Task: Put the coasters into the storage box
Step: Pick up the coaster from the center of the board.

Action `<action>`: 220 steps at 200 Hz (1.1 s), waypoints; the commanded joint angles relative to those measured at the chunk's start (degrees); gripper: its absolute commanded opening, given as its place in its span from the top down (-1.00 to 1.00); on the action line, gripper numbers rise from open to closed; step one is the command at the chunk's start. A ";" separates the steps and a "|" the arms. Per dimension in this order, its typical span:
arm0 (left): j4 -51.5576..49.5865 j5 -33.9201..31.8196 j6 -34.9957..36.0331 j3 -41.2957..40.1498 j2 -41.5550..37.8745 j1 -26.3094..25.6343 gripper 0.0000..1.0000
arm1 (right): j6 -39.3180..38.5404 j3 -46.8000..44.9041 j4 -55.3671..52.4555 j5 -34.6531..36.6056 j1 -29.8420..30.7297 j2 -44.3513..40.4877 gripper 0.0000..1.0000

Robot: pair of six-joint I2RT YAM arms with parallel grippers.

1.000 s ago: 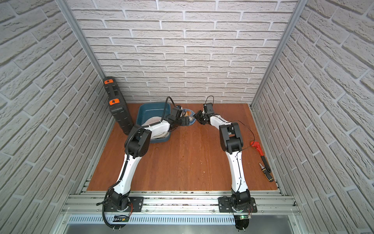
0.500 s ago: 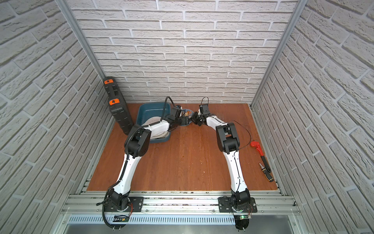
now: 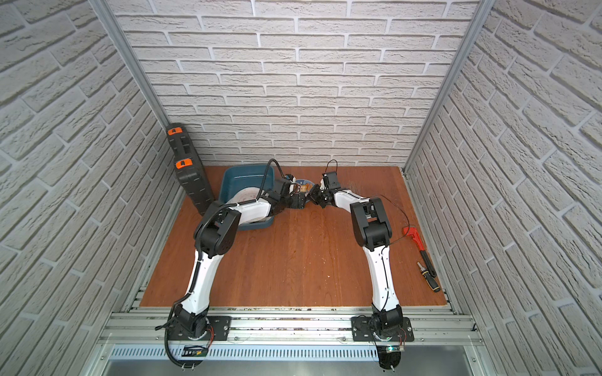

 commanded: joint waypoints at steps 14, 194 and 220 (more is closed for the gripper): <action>6.18 -0.61 9.41 -7.51 -6.48 -2.92 -0.97 | -5.10 -2.30 -5.66 -1.61 -0.32 -8.82 0.88; 30.40 -19.65 32.96 -29.11 -22.80 -17.35 -0.96 | -13.99 -16.24 -17.53 -4.72 -0.69 -33.36 0.88; 33.44 -22.13 33.60 -29.69 -22.88 -18.24 -0.96 | -14.57 -18.07 -18.40 -5.30 -0.69 -36.68 0.88</action>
